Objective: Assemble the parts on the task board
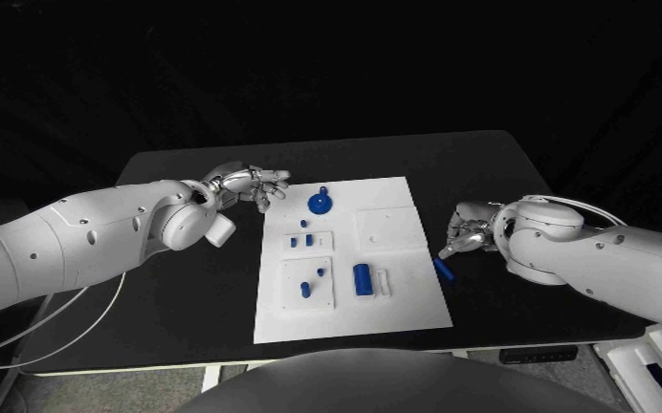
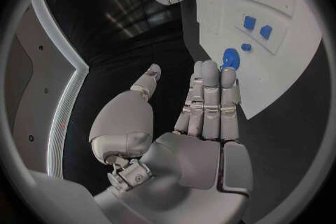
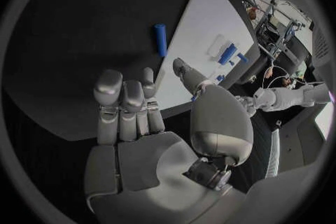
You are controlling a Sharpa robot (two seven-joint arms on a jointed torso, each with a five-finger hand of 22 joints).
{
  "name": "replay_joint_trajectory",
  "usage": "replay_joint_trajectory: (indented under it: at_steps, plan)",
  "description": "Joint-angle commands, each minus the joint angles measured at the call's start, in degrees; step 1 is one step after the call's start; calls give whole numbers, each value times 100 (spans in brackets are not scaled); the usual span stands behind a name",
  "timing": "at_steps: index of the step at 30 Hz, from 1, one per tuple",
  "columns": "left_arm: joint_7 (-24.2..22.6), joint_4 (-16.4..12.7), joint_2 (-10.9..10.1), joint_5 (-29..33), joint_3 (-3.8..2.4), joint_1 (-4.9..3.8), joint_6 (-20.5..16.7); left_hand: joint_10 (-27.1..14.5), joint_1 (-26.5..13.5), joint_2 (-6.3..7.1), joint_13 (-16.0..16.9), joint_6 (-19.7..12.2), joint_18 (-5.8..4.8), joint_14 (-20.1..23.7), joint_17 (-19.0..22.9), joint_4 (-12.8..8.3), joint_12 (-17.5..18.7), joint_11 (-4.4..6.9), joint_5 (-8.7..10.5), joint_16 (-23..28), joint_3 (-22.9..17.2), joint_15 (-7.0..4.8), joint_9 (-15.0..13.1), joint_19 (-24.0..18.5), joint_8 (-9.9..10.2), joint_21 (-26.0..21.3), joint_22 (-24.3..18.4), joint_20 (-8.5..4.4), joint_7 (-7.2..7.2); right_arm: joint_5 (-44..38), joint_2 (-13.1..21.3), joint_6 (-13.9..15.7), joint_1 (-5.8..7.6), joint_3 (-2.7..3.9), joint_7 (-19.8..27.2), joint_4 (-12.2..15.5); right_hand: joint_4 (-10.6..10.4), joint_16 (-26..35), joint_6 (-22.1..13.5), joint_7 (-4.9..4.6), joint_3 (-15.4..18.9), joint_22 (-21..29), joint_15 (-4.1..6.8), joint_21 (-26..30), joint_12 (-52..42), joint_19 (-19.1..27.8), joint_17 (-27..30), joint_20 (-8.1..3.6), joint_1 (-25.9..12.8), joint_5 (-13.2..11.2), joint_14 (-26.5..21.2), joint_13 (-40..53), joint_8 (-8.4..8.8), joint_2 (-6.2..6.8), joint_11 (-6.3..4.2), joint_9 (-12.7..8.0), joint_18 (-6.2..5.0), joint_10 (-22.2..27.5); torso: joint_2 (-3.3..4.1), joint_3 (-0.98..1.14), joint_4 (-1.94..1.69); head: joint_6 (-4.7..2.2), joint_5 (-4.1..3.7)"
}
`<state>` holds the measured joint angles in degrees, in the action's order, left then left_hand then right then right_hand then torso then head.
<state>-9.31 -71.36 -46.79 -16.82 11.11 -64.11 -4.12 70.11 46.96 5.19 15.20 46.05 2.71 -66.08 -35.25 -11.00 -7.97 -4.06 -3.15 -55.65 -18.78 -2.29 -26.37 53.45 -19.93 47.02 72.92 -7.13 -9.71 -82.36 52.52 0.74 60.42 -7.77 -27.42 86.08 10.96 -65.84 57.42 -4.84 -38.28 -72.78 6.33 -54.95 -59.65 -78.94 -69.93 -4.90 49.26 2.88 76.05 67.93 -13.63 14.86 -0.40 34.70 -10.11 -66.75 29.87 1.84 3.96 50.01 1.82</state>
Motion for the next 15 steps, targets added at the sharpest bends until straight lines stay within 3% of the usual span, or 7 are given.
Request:
replay_joint_trajectory:
  at_steps: [1,10,15]
  plan:
    - [-28,-10,10,-11,-4,-3,72,-38,11,-31,6,-40,341,33,-7,-26,-17,0,13,29,-1,-1,10,12,-21,-33,8,-72,-10,-465,-50,-216,-37,-21,-41,-37,-52,33,-122,-149,-11,7,-34,9,-38,-21,-2,20,36,-9,7,6,-40,21,34,14,-489,0,6,-1,-6,-1,-17]
    - [-30,-15,1,-11,-4,-3,71,-38,11,-32,6,-40,341,33,-7,-28,-18,0,13,29,-1,-1,10,13,-21,-34,10,-72,-10,-474,-126,-415,-158,-39,-63,-87,-132,48,-66,-133,-1,6,-28,7,-33,-9,5,53,47,-9,1,-1,-82,15,21,48,-489,-1,2,-3,-7,-1,-53]
    - [-30,-11,3,-12,-4,-3,75,-38,11,-33,6,-40,341,33,-8,-28,-18,0,13,30,-1,-1,11,14,-22,-35,10,-72,-10,-448,-133,-496,-195,-103,-72,-53,-165,39,-8,-115,8,1,-20,0,-32,-3,-5,70,58,-9,8,-5,-119,5,6,72,-489,-8,1,-3,-1,-1,-52]
